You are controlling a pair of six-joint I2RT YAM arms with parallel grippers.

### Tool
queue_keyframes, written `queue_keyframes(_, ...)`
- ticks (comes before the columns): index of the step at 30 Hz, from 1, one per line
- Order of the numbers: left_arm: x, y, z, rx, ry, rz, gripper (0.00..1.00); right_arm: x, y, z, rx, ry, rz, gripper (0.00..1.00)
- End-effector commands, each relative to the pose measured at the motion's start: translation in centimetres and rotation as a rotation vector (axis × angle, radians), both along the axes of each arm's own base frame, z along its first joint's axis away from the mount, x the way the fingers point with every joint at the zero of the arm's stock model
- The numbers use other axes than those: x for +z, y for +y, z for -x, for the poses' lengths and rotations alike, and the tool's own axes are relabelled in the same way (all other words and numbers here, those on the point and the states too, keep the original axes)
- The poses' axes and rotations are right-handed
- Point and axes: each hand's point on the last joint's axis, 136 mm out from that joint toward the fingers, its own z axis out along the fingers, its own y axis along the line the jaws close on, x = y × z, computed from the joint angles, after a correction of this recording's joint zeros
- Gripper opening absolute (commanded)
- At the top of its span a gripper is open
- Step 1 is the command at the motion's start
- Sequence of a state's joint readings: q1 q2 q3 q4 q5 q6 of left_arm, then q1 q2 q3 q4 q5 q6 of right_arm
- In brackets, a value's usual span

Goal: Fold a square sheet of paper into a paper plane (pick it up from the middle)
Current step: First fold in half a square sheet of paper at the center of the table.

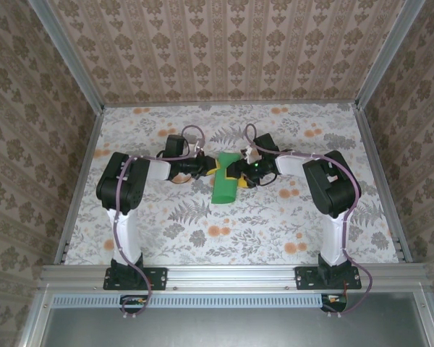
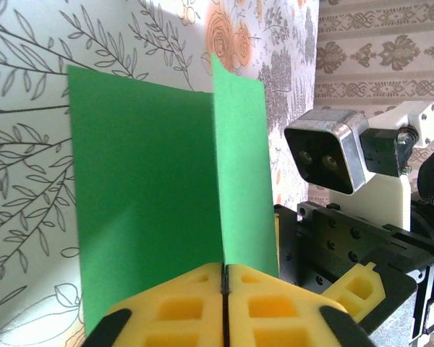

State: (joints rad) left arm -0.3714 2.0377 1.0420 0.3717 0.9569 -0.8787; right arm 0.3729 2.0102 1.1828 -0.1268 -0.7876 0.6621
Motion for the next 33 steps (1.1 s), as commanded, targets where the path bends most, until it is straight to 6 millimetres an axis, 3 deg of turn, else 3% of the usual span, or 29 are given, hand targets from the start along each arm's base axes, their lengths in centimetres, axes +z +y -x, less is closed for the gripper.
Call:
queue_keyframes(1, 0.4, 0.5, -0.5, 0.023, -0.046, -0.012, 0.05, 1.2, -1.0, -0.1, -0.022, -0.036, 0.037, 0.62)
queue_keyframes(10, -0.8, 1.0, -0.3, 0.053, -0.035, -0.046, 0.02, 1.5, -2.0, -0.8, -0.106, -0.021, 0.06, 0.66)
queue_keyframes(16, -1.1, 0.5, 0.1, 0.042, -0.031, -0.045, 0.02, -0.3, -3.1, -0.7, -0.122, 0.026, 0.16, 0.64)
queue_keyframes(28, -1.0, -0.6, -0.1, 0.015, -0.031, -0.044, 0.04, -2.0, -4.0, -0.4, -0.105, 0.046, 0.239, 0.56)
queue_keyframes(33, -0.8, -0.8, -0.1, 0.019, -0.022, -0.047, 0.11, -3.1, -4.6, -0.1, -0.098, 0.06, 0.293, 0.55)
